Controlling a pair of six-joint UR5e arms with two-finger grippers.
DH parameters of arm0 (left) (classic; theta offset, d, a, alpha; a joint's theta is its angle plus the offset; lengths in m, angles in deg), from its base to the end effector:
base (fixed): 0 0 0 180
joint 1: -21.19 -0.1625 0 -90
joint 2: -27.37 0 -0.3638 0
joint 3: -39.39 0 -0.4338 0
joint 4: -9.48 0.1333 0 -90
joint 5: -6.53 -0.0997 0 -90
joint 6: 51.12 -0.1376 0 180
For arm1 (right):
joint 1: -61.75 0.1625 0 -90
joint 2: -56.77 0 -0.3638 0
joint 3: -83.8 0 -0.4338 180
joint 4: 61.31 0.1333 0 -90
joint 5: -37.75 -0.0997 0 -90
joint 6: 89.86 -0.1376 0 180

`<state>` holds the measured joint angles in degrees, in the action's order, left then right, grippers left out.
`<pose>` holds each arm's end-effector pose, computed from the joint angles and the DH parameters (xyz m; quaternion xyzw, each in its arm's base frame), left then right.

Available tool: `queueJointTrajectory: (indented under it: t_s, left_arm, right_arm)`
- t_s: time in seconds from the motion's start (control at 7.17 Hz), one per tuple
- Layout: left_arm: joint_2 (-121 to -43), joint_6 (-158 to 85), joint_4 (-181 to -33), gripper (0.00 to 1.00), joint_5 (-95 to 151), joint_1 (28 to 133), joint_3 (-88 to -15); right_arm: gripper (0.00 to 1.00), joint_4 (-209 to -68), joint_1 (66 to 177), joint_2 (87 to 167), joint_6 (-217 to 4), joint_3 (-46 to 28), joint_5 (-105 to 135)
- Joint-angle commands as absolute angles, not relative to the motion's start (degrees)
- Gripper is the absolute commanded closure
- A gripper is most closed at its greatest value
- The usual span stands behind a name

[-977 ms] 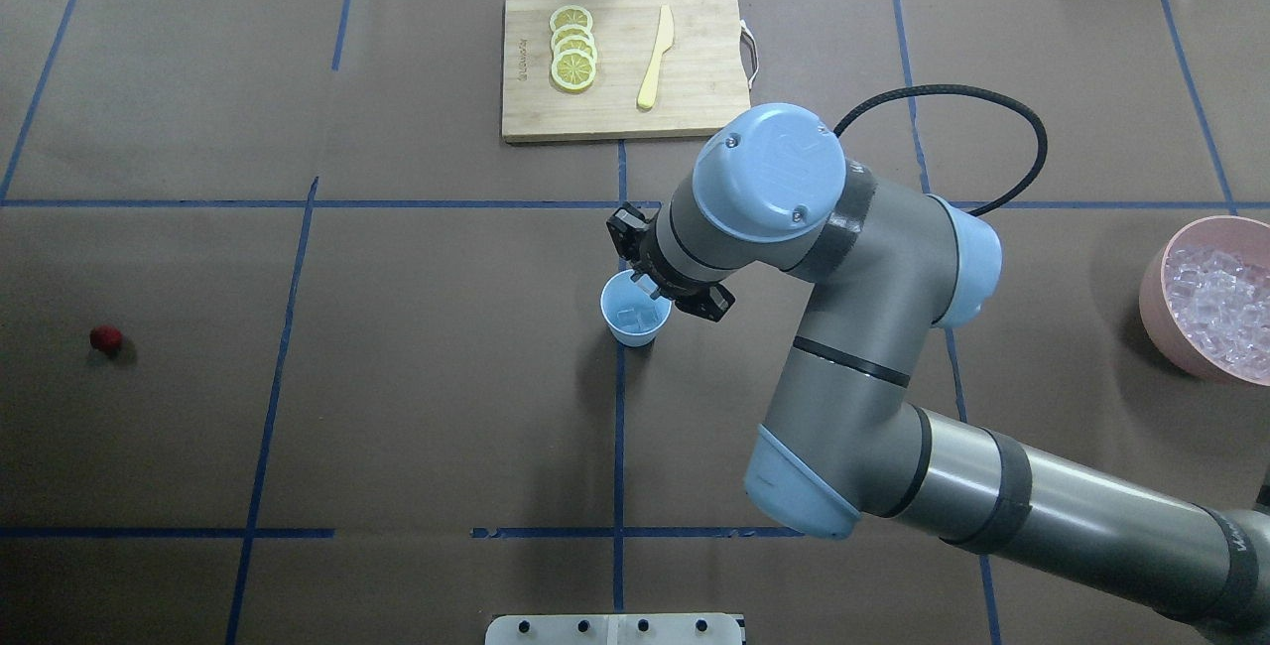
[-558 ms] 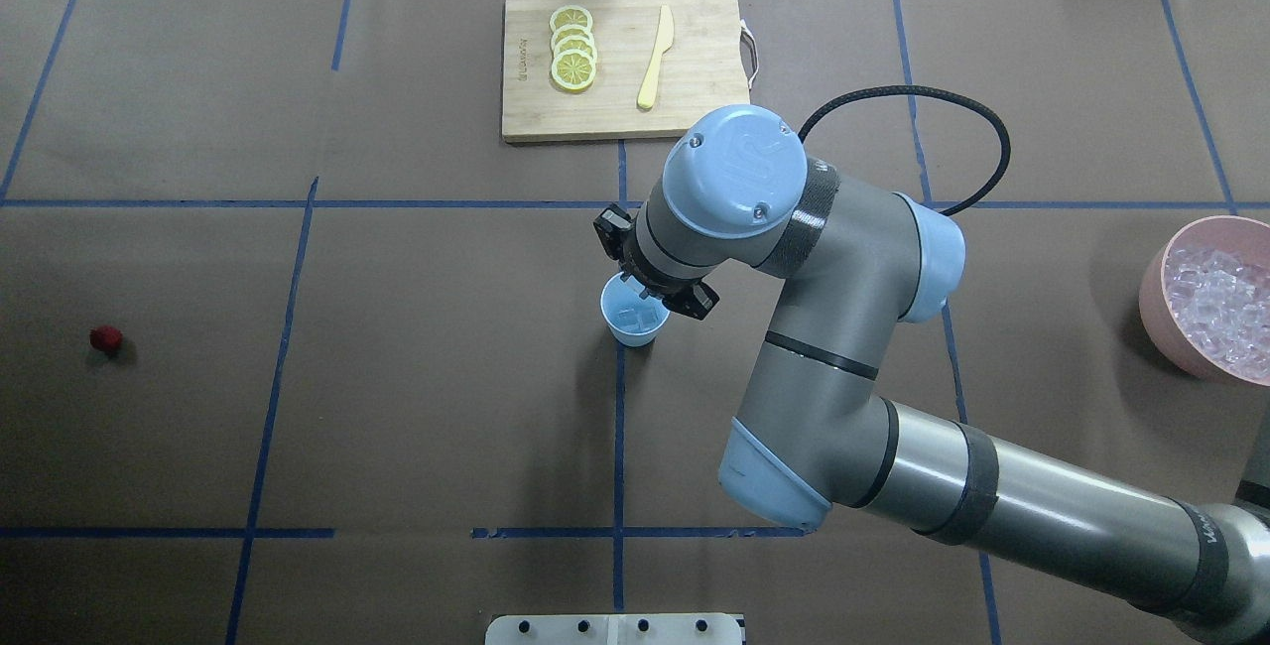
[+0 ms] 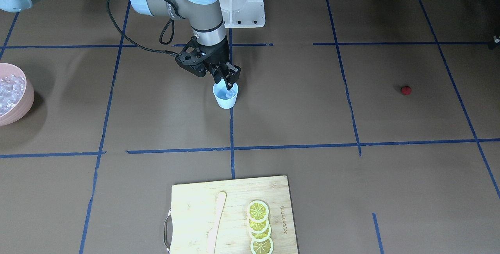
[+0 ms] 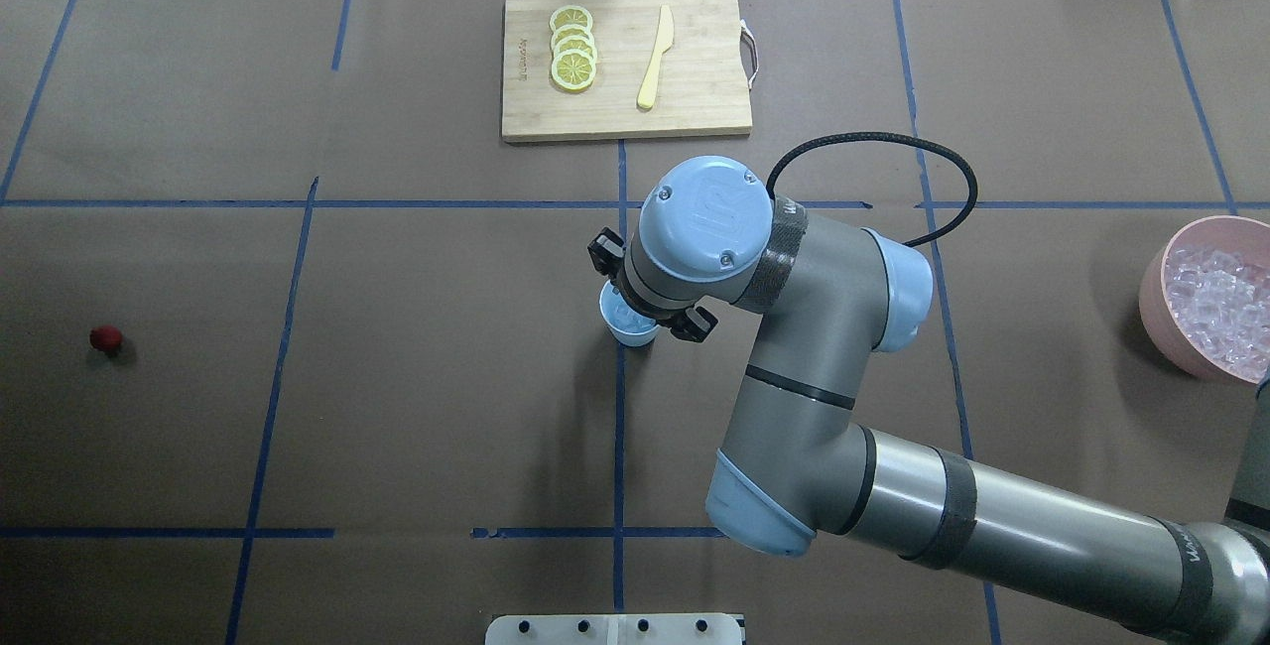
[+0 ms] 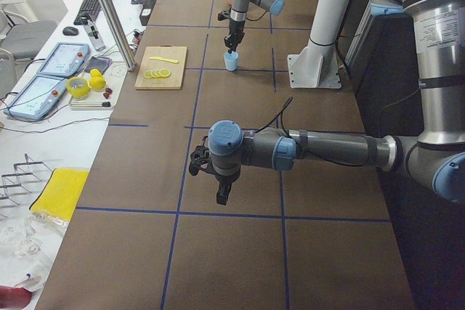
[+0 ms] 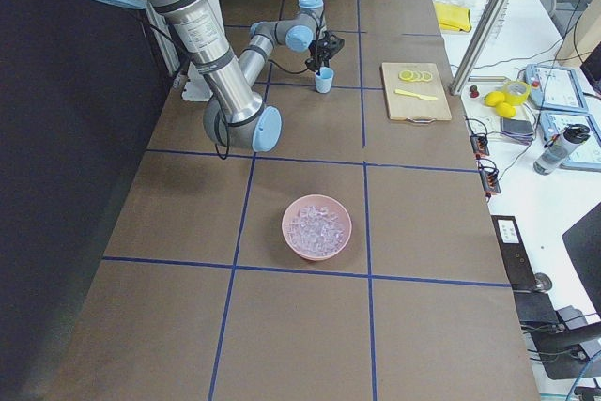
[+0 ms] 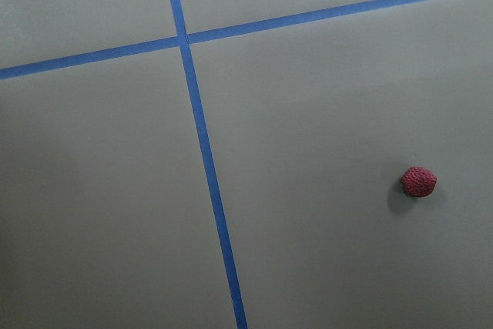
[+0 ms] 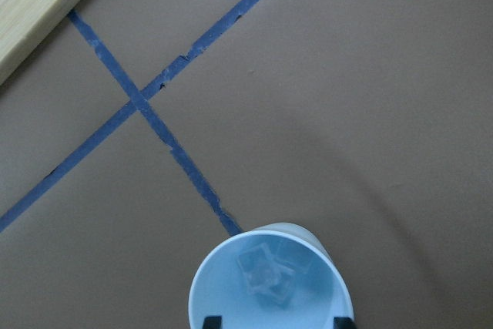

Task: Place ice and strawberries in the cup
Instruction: 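Withdraw the right gripper from the cup toward the pink bowl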

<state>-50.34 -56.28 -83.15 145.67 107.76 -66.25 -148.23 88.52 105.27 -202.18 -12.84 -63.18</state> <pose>-0.0014 -0.4651 0.5718 0.0537 0.4145 0.0896 0.9040 -0.5752 -0.4102 0.1188 -0.0691 -0.4333 0.3354 0.8336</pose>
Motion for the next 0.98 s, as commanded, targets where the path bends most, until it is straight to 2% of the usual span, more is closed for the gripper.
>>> queueJointTrajectory:
  t_s: [0.0, 0.14, 0.28, 0.56, 0.84]
  left_arm:
    - [-50.32, -56.14, -83.07, 0.00, 145.67, 107.76, -66.25]
    - [-50.32, -54.39, -82.98, 0.00, 145.67, 107.76, -66.25]
    - [-50.41, -48.72, -82.98, 0.00, 145.58, 107.76, -66.34]
    - [-50.59, -43.23, -85.50, 0.00, 144.10, 103.49, -66.34]
    - [-50.85, -36.31, -90.42, 0.00, 143.20, 97.86, -66.34]
  right_arm:
    - [0.38, -148.24, 88.56, 105.29, -202.01, -13.41, -63.15]
    - [0.30, -148.50, 90.04, 106.33, -201.84, -15.41, -63.76]
    - [0.01, -148.85, 91.62, 112.35, -201.49, -22.39, -64.29]
    - [0.00, -148.94, 97.92, 126.57, -190.31, -35.42, -72.50]
    - [0.00, -148.94, 107.32, 138.36, -175.46, -40.81, -79.64]
